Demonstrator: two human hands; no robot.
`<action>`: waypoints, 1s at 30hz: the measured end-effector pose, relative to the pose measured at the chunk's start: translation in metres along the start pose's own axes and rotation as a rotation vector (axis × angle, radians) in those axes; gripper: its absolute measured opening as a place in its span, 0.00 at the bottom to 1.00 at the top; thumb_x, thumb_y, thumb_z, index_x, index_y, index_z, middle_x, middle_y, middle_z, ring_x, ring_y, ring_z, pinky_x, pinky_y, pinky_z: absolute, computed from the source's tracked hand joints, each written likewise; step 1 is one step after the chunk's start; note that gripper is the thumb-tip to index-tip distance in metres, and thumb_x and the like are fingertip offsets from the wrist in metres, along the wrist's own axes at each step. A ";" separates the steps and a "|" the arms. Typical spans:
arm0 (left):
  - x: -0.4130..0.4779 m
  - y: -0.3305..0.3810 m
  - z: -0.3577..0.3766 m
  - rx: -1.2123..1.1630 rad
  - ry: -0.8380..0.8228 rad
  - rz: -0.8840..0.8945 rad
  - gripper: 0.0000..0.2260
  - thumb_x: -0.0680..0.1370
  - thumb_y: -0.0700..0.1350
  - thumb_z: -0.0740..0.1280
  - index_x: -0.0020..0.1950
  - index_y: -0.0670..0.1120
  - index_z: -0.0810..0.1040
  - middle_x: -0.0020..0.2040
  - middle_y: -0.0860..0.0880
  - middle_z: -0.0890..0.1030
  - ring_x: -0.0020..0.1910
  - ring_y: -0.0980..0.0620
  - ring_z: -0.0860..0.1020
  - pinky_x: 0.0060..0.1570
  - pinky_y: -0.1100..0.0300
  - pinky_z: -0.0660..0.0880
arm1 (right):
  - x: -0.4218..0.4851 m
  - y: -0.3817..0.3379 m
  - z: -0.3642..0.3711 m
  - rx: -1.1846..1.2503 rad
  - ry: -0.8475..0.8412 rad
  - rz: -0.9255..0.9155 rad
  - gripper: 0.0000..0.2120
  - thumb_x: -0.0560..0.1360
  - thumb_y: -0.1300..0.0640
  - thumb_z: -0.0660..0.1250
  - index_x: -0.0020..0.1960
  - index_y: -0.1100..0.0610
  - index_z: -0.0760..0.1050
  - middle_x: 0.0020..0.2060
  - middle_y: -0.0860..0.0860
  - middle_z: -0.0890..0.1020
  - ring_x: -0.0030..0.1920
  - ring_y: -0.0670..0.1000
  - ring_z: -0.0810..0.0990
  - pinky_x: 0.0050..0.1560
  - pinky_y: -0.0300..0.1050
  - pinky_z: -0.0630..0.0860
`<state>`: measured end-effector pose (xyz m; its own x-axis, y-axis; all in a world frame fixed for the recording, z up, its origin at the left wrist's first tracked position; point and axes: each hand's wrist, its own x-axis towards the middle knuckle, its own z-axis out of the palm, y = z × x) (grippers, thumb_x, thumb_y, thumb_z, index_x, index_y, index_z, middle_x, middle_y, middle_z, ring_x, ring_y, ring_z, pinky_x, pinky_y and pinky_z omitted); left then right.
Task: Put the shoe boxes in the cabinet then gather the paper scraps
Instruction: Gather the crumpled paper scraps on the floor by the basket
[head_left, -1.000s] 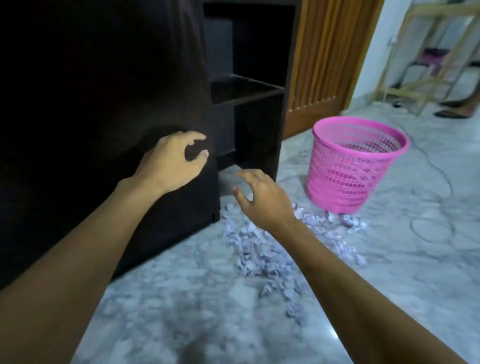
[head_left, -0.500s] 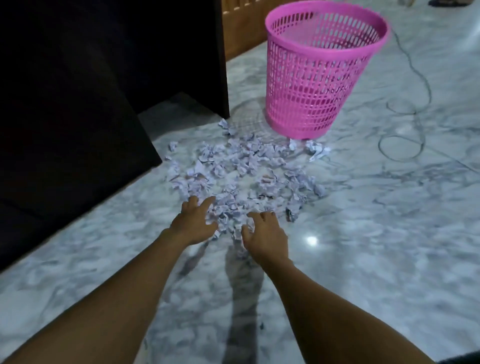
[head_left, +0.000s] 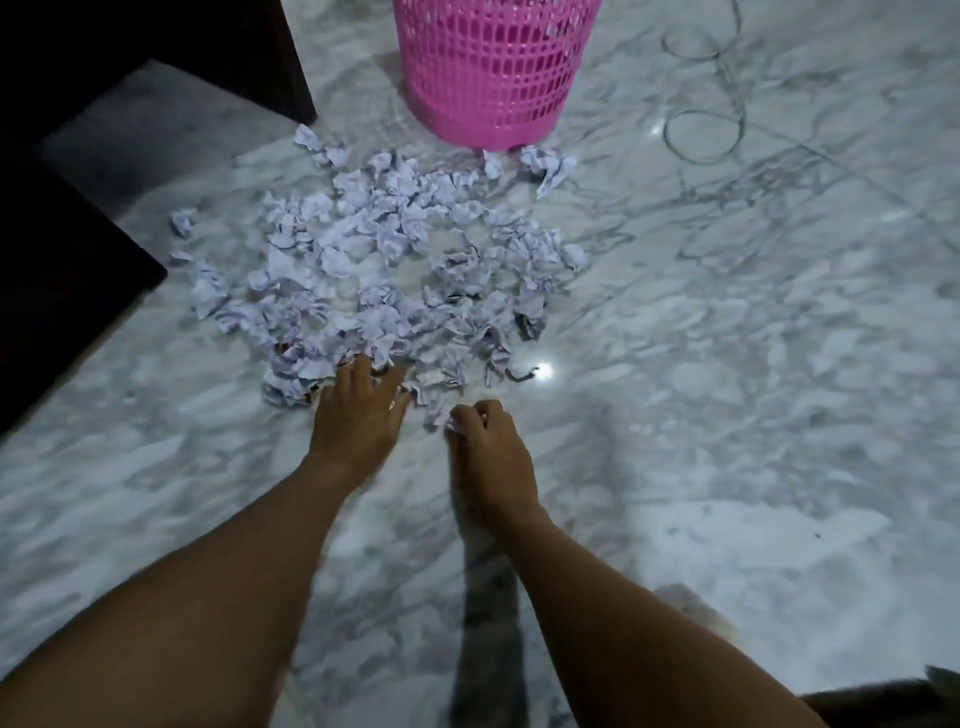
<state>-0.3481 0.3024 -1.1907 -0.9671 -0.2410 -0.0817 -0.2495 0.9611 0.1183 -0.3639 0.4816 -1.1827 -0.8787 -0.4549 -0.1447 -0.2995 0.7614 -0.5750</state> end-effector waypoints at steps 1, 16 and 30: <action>0.002 0.000 0.001 0.001 0.017 0.017 0.15 0.78 0.49 0.65 0.64 0.48 0.75 0.60 0.35 0.73 0.55 0.34 0.74 0.48 0.43 0.75 | -0.001 -0.001 -0.002 0.020 0.003 0.009 0.11 0.80 0.55 0.62 0.62 0.54 0.72 0.58 0.55 0.73 0.55 0.56 0.75 0.51 0.54 0.77; 0.035 0.015 -0.031 -0.366 0.320 0.070 0.08 0.75 0.41 0.71 0.38 0.43 0.73 0.33 0.41 0.75 0.34 0.39 0.75 0.30 0.53 0.70 | 0.083 0.008 -0.049 0.221 0.486 0.180 0.08 0.71 0.56 0.61 0.43 0.59 0.76 0.43 0.54 0.78 0.40 0.56 0.76 0.40 0.47 0.71; 0.063 -0.007 -0.024 -0.446 0.252 -0.077 0.13 0.75 0.40 0.64 0.60 0.42 0.76 0.57 0.42 0.73 0.59 0.42 0.67 0.54 0.44 0.73 | 0.092 0.014 0.004 -0.325 0.032 -0.231 0.39 0.67 0.25 0.62 0.69 0.49 0.72 0.69 0.57 0.72 0.71 0.64 0.66 0.70 0.65 0.62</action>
<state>-0.4080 0.2770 -1.1734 -0.9135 -0.3863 0.1278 -0.2642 0.8019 0.5358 -0.4478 0.4485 -1.2072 -0.7840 -0.6207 -0.0134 -0.5881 0.7494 -0.3042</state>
